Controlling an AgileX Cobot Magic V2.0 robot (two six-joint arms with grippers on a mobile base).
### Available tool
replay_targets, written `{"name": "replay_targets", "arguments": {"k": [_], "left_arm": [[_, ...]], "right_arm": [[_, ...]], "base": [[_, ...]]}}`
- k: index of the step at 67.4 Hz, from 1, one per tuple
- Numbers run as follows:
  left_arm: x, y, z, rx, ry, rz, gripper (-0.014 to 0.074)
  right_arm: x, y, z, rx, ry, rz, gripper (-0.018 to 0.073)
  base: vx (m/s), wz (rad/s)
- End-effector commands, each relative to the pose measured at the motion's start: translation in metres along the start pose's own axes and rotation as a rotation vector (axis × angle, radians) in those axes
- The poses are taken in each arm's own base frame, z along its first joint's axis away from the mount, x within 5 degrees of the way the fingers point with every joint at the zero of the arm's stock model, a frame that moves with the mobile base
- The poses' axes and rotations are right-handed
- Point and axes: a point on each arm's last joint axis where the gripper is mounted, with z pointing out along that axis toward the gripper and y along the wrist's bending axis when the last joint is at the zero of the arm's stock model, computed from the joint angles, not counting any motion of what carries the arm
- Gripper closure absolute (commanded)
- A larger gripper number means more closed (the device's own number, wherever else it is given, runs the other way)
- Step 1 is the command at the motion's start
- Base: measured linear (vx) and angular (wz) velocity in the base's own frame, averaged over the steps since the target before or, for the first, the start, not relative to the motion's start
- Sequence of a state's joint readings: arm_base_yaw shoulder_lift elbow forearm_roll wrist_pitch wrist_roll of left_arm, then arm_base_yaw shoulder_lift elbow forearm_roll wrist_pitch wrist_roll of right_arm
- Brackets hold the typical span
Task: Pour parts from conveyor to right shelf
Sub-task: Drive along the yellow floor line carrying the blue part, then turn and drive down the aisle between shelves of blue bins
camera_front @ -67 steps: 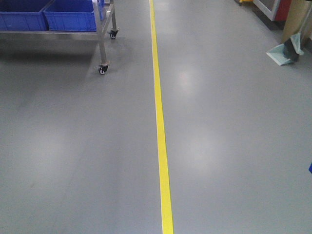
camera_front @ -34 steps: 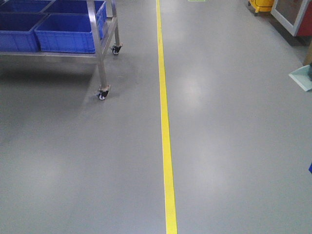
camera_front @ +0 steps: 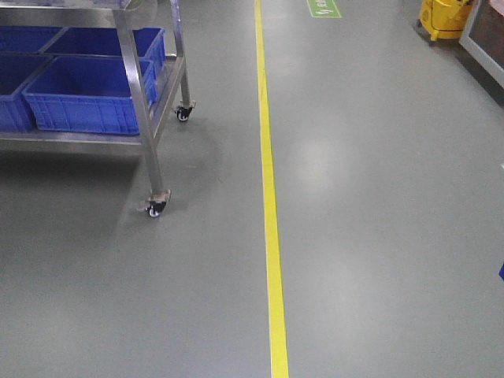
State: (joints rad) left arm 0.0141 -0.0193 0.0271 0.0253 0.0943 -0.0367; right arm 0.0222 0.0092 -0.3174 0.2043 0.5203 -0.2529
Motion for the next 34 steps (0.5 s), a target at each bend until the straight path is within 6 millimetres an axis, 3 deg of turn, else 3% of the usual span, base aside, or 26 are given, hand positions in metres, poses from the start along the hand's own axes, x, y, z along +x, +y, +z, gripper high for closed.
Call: {"name": "replay_targets", "arguments": {"k": [1, 34], "left_arm": [[-0.0157, -0.0004, -0.0021, 0.005, -0.103, -0.014, 0.0603], [-0.0157, -0.0004, -0.0021, 0.005, -0.103, -0.014, 0.0603]], "right_arm": [[-0.0154, -0.0022, -0.0026, 0.024, -0.092, -0.003, 0.0512], [-0.0153, -0.0023, -0.0023, 0.024, -0.089, -0.003, 0.0512]], "base": [[0.7, 0.1], [0.63, 0.09]]}}
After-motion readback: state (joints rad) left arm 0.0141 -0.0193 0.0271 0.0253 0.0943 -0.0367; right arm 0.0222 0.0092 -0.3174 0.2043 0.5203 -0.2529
